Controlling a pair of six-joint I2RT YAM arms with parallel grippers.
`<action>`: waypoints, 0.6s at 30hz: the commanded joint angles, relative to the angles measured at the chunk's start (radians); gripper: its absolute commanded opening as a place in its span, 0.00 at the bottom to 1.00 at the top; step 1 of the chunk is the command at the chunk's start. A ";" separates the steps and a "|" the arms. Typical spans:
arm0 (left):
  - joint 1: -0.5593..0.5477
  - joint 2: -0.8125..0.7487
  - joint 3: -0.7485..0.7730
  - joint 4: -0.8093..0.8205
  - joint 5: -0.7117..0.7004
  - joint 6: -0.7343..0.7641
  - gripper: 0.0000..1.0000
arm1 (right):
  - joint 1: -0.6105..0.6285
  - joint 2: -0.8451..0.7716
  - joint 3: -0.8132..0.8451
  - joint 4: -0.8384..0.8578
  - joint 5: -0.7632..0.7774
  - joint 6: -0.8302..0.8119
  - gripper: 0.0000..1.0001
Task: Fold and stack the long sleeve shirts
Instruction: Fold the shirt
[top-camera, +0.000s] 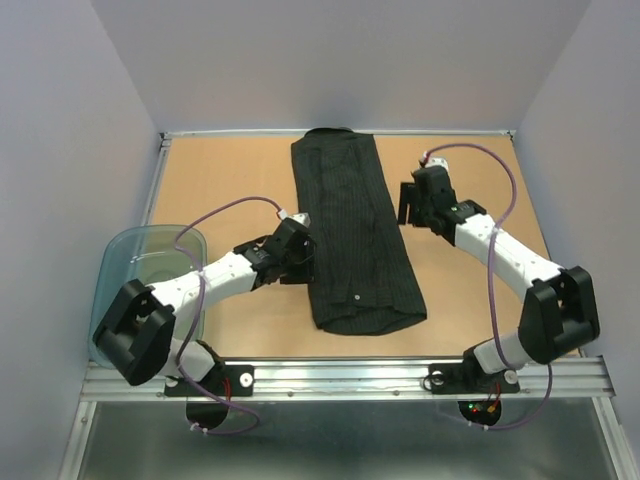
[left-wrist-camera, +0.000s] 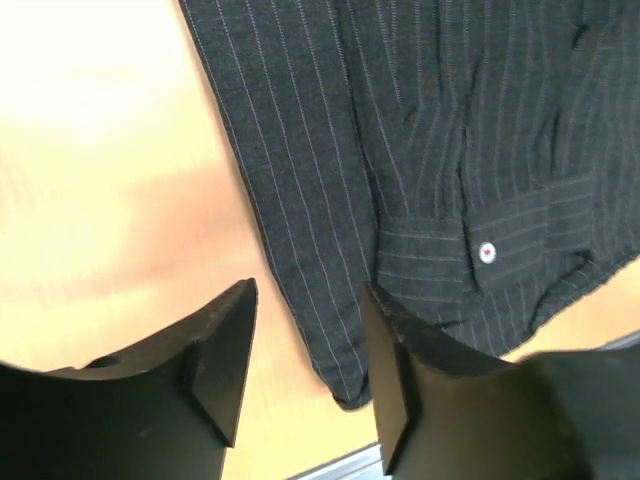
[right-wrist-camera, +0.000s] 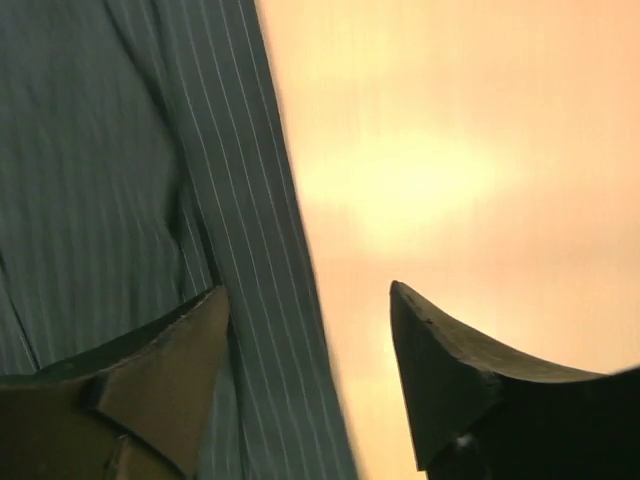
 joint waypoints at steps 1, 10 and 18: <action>0.016 0.080 0.000 0.069 0.028 -0.005 0.49 | 0.009 -0.142 -0.216 -0.092 -0.071 0.142 0.67; 0.020 0.266 0.078 0.094 0.020 0.024 0.39 | 0.009 -0.332 -0.486 -0.098 -0.155 0.233 0.63; 0.068 0.312 0.084 0.044 -0.060 0.053 0.26 | 0.009 -0.368 -0.543 -0.099 -0.251 0.267 0.62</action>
